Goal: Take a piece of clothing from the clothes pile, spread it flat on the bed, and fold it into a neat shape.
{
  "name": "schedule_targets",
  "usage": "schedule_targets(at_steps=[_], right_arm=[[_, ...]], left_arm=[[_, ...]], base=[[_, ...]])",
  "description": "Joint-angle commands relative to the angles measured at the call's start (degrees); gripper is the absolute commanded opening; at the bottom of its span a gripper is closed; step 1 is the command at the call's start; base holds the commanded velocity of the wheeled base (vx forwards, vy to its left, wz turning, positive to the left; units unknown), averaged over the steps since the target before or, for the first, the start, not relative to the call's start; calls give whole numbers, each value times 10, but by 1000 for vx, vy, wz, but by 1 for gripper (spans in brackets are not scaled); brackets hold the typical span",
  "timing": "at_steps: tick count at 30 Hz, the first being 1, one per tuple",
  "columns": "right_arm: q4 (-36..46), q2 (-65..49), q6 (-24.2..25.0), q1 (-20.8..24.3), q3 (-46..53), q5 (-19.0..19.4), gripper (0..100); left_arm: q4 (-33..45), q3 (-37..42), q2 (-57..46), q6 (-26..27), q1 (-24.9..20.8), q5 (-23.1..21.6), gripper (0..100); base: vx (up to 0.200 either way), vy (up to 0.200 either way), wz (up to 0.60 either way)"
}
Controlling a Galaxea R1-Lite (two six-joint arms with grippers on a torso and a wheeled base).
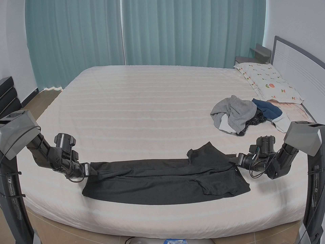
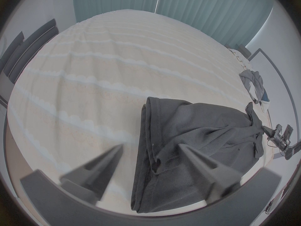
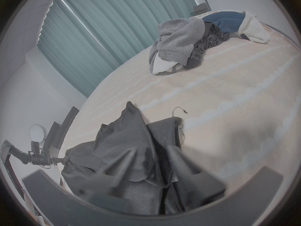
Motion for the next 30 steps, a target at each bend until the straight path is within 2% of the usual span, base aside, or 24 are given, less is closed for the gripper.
schedule_targets(at_steps=[1,3,8,10,17,21,25,30], right_arm=[[-2,-4,5,-1,-8,1,100],[-5,-8,8,-5,-10,2,100],[-7,-42,76,-7,-12,14,100],[1,-42,128,-6,-29,14,100],[1,-10,223,-6,-53,16,100],[2,32,238,-6,-83,14,100],[19,37,240,-6,-95,14,100],[23,42,243,-6,-105,13,100]], left_arm=[[3,-6,-2,-1,2,0,100],[3,-8,-3,-1,4,0,100],[3,-25,-15,-16,15,-8,100],[-4,-41,-10,-55,14,-16,100],[-4,-105,27,-191,0,-43,100],[-3,-132,64,-220,-15,-33,100],[-4,-132,74,-219,-25,-27,100],[-13,-141,96,-214,-30,11,100]], base=[[0,0,0],[0,0,0],[0,0,0],[0,0,0],[0,0,0],[0,0,0],[0,0,0],[0,0,0]])
